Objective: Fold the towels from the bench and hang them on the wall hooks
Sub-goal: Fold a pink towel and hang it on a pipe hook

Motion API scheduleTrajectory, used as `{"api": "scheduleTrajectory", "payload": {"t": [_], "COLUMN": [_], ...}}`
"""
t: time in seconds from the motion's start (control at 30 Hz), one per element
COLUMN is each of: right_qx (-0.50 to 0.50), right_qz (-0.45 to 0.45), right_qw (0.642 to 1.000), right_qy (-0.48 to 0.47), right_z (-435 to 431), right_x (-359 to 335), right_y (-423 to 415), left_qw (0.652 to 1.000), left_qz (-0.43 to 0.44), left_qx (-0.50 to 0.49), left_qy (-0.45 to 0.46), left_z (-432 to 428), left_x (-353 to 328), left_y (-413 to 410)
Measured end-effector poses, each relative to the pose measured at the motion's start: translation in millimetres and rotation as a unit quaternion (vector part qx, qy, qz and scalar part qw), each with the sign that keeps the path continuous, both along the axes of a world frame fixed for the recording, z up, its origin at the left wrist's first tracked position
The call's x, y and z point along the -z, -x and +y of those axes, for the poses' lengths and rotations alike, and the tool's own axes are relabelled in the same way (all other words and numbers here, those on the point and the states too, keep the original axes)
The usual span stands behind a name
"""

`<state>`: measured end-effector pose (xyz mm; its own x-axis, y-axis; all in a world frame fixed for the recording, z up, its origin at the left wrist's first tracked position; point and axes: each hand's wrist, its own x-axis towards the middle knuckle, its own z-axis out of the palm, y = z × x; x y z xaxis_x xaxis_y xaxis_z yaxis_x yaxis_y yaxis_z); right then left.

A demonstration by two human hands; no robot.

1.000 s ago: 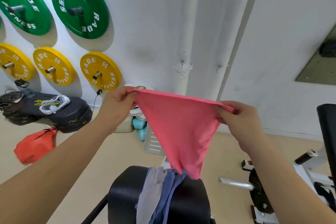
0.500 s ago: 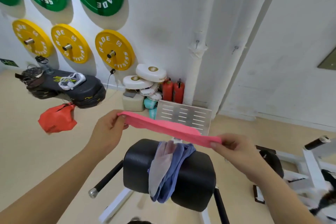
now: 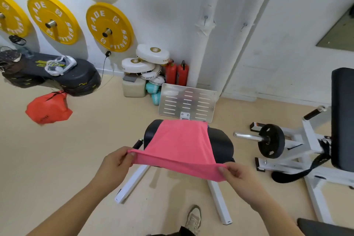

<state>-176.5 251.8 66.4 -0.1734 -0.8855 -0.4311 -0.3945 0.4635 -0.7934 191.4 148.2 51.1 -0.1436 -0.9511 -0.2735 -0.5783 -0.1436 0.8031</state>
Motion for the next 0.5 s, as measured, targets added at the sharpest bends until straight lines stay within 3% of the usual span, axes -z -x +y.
{"api": "scheduleTrajectory", "payload": {"t": [0.27, 0.5], "right_qx": [0.037, 0.089], "right_qz": [0.025, 0.009], "right_qw": [0.999, 0.996], "right_qy": [-0.016, 0.011], "right_z": [36, 19], "right_x": [1, 7], "right_y": [-42, -42], "left_qw": [0.999, 0.999], "left_qz": [0.009, 0.018], "left_qx": [0.037, 0.033], "left_qy": [-0.011, -0.028], "left_z": [25, 1], "left_x": [5, 14], "left_y": [-41, -24]}}
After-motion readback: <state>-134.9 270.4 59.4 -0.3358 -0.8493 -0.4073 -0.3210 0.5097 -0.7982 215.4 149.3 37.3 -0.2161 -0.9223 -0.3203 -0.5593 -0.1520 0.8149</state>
